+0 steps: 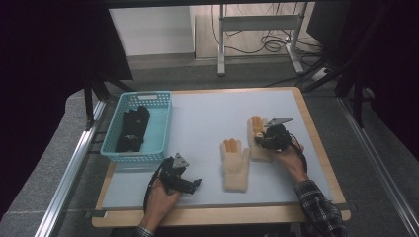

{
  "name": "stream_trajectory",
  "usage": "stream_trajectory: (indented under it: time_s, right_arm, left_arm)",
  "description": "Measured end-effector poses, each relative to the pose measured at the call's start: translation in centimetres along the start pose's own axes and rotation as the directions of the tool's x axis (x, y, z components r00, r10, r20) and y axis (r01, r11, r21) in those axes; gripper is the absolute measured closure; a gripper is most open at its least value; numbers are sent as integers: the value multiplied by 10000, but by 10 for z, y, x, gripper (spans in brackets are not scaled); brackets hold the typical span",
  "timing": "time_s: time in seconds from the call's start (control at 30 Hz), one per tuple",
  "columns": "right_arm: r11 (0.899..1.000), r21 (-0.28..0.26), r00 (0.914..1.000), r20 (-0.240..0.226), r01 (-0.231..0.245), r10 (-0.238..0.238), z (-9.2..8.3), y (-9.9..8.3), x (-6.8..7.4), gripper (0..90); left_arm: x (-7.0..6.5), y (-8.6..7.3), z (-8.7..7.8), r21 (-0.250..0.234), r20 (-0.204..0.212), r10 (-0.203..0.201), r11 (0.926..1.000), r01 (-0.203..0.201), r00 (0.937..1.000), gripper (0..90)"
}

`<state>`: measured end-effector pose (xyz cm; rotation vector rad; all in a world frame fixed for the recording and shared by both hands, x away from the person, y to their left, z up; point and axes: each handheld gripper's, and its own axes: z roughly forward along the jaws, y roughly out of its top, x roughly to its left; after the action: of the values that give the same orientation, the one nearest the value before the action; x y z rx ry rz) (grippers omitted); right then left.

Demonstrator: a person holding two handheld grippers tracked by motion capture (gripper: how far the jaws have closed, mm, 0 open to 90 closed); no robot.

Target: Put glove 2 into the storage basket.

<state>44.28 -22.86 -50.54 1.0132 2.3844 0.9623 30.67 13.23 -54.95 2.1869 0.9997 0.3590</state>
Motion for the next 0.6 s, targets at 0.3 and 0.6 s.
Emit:
stream_trajectory:
  time_s: [0.3, 0.6]
  right_arm:
    - [9980, -510, 9991, -199, -384, 374, -43, 7, 5, 608]
    - [9957, -803, 9946, -966, -463, 385, -85, 14, 37, 608]
  left_arm:
    - [0, 0, 0, 2, -10, -6, 10000, 6, 10000, 9]
    - [0, 0, 0, -13, -25, 6, 10000, -6, 10000, 9]
